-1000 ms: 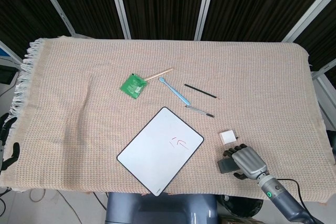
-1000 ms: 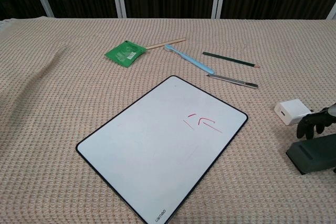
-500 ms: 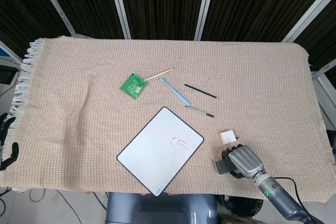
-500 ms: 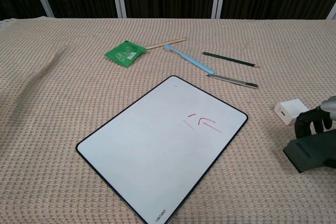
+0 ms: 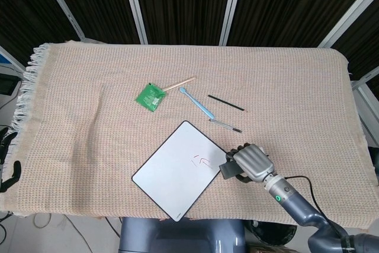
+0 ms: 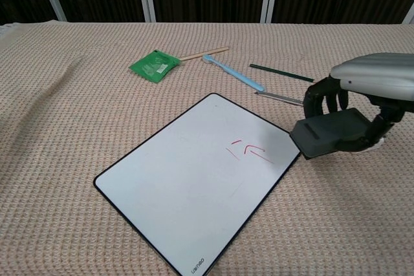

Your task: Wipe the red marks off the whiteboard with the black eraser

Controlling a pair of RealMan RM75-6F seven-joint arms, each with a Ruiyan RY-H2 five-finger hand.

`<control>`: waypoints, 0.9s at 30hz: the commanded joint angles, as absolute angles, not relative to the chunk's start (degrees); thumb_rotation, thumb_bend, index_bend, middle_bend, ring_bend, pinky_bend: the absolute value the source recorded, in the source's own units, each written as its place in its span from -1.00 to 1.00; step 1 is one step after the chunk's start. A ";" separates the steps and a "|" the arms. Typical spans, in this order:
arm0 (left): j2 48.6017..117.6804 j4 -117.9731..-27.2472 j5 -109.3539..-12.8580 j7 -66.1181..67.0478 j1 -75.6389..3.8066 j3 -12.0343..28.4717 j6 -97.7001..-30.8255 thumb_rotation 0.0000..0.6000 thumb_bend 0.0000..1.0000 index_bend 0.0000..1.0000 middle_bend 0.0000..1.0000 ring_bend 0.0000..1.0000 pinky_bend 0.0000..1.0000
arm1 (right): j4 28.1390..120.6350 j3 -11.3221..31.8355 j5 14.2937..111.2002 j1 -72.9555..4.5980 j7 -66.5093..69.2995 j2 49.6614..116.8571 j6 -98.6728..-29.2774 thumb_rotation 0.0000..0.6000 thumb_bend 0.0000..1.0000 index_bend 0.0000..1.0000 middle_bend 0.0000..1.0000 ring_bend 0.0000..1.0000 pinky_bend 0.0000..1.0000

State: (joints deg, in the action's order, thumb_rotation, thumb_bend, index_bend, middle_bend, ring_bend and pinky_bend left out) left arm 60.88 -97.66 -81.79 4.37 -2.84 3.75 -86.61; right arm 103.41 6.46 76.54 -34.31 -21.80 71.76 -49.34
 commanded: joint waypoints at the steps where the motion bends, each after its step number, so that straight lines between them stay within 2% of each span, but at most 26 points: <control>1: 60.79 -97.70 -81.64 4.28 -2.89 3.80 -86.44 1.00 0.05 -0.80 -0.99 -1.00 -1.00 | 102.57 9.54 70.31 -37.95 -26.83 76.62 -48.46 1.00 -0.14 0.01 -0.06 -0.14 -0.18; 13: 60.65 -97.63 -80.85 3.99 -3.20 4.10 -85.71 1.00 0.05 -0.80 -0.99 -1.00 -1.00 | 97.46 12.15 54.81 -47.72 -39.09 89.10 -49.77 1.00 -0.14 0.01 -0.05 -0.10 -0.14; 27: 60.25 -97.73 -80.65 3.50 -3.29 4.11 -85.34 1.00 0.05 -0.80 -0.99 -1.00 -1.00 | 86.85 11.33 50.08 -53.11 -43.36 100.77 -53.14 1.00 -0.17 0.02 -0.01 -0.07 -0.09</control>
